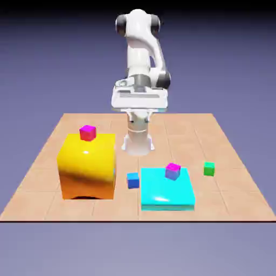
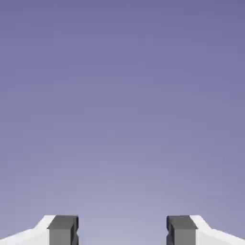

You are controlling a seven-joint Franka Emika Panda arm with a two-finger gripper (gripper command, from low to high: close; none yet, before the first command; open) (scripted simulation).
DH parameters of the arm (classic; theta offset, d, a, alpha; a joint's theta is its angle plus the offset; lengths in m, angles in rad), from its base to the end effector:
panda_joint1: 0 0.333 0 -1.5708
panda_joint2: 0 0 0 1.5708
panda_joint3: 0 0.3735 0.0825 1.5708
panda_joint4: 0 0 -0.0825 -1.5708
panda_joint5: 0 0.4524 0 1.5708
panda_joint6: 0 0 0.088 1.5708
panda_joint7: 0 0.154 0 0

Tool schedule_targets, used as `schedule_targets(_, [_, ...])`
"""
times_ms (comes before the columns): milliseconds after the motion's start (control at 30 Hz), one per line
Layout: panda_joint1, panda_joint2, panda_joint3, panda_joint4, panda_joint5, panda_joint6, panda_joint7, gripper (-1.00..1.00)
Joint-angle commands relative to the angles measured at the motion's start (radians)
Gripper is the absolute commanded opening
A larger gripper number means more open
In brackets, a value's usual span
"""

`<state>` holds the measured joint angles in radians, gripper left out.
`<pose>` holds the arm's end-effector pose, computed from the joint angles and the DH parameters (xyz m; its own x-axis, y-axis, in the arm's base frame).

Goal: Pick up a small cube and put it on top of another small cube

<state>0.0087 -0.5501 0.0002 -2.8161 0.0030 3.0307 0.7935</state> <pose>0.4454 0.0038 0.4179 0.5110 -0.7103 0.4840 -0.5095 -0.7038 -0.4950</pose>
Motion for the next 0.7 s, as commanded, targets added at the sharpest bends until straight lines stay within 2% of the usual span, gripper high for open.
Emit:
schedule_targets(0, [-0.003,0.017,0.000,-0.005,0.002,-0.005,0.044,0.00])
schedule_targets(667, [-0.058,0.346,0.003,-0.105,0.052,-0.110,0.913,0.00])
